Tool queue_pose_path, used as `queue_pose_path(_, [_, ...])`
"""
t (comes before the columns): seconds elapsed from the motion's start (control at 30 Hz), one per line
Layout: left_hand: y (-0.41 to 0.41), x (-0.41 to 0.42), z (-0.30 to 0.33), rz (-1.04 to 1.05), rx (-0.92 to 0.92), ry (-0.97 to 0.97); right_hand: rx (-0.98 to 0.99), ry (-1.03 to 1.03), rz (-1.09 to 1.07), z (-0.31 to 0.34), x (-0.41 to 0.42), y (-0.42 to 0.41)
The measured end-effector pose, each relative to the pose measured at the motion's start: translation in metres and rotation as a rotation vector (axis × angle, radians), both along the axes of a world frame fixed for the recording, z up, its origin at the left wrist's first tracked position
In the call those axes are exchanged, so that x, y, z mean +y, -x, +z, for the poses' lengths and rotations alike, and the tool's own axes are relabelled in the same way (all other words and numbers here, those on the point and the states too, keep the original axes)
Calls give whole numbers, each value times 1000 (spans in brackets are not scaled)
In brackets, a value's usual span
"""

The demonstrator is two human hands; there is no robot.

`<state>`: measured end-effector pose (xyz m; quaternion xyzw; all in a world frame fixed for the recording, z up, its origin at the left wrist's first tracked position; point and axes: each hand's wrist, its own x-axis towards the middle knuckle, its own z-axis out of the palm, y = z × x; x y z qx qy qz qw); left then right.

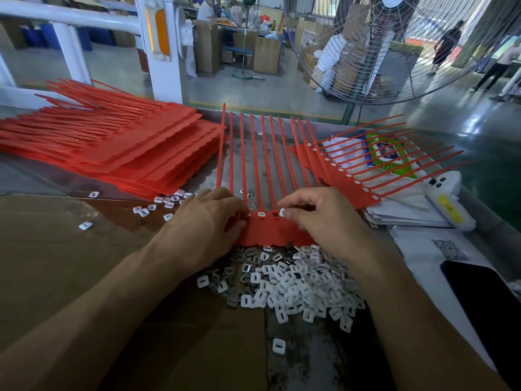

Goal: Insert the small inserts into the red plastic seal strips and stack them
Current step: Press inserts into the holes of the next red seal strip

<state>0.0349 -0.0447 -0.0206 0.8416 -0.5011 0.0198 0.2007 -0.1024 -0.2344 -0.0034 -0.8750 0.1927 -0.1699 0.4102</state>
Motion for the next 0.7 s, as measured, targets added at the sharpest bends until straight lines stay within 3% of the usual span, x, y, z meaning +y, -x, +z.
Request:
queue_pose_path(0.33, [2,0,2,-2,5,6,35,164,-60,-12,-3,-15])
queue_pose_path(0.7, [2,-1,2,0,6,-8,96,173,-39,-14,-1,-20])
